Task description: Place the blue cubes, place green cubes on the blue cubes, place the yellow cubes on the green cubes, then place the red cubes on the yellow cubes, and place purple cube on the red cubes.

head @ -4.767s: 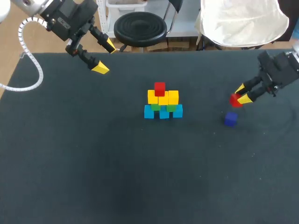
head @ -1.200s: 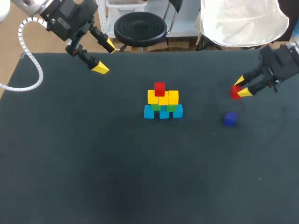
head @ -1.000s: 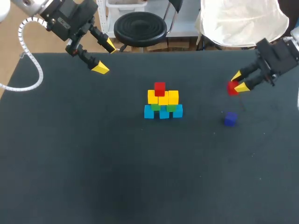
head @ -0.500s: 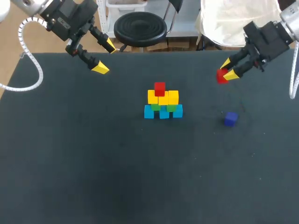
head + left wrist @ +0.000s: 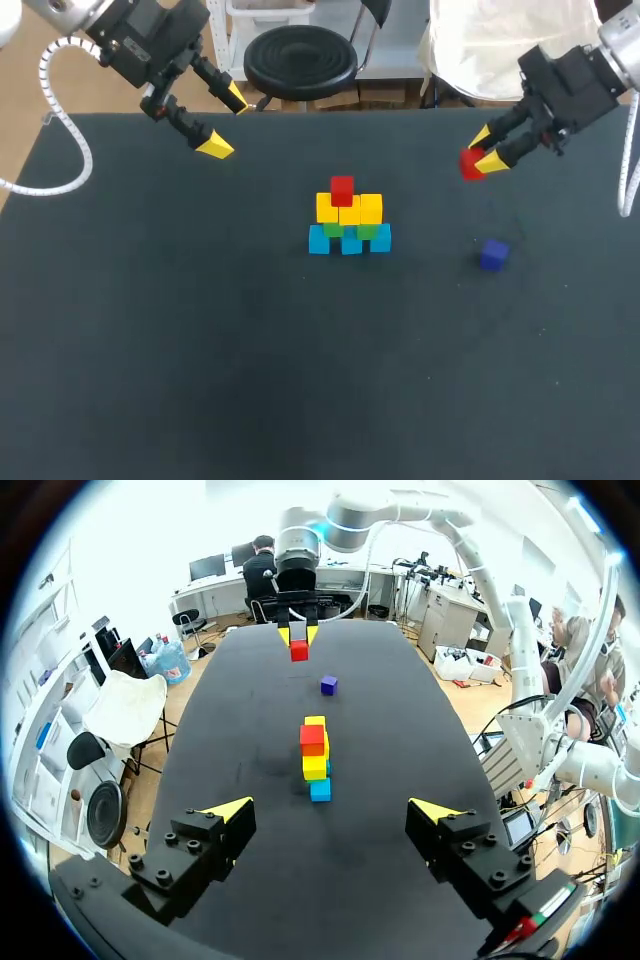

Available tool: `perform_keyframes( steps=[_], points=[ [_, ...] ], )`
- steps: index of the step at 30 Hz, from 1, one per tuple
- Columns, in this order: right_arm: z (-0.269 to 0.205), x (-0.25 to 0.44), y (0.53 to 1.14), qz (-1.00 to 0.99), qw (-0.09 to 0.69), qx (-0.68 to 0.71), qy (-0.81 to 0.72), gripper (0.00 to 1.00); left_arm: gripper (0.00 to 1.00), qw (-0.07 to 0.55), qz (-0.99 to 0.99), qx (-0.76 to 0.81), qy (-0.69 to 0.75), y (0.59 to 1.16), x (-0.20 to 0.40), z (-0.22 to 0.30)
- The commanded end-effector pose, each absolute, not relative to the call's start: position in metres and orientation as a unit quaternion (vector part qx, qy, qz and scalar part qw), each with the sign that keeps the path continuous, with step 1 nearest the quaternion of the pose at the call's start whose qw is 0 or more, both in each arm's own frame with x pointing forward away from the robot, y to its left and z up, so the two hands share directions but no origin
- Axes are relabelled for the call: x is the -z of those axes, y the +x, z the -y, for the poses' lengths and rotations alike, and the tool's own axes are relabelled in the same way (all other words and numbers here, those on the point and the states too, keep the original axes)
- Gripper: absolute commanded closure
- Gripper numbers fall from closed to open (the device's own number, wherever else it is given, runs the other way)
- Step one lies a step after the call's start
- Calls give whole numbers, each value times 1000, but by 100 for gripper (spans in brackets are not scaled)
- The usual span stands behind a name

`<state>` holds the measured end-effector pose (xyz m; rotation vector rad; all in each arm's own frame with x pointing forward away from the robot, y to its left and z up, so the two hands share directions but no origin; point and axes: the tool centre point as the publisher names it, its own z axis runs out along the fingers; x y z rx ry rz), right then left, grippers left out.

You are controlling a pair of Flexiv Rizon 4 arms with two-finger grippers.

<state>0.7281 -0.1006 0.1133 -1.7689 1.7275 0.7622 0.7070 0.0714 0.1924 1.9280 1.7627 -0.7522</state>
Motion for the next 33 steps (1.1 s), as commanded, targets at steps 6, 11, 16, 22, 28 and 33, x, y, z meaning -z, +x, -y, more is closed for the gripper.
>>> perform_keyframes(
  steps=[6,11,16,22,28,33],
  points=[
    [100,-114,727,-643,274,-282,-657,100,0,212,-633,270,694,706,-192,-72],
    [100,-114,727,-643,274,-282,-657,100,0,212,-633,270,694,706,-192,-72],
    [96,-124,713,-660,285,-290,-632,100,0,212,-633,270,694,706,-192,-72],
    [80,-144,693,-688,285,-285,-604,100,0,212,-633,270,694,706,-192,-72],
    [62,-151,680,-706,291,-274,-586,100,0,212,-633,270,694,706,-192,-72],
    [41,-147,676,-701,295,-284,-584,100,0,212,-633,270,694,706,-192,-72]
  ],
)
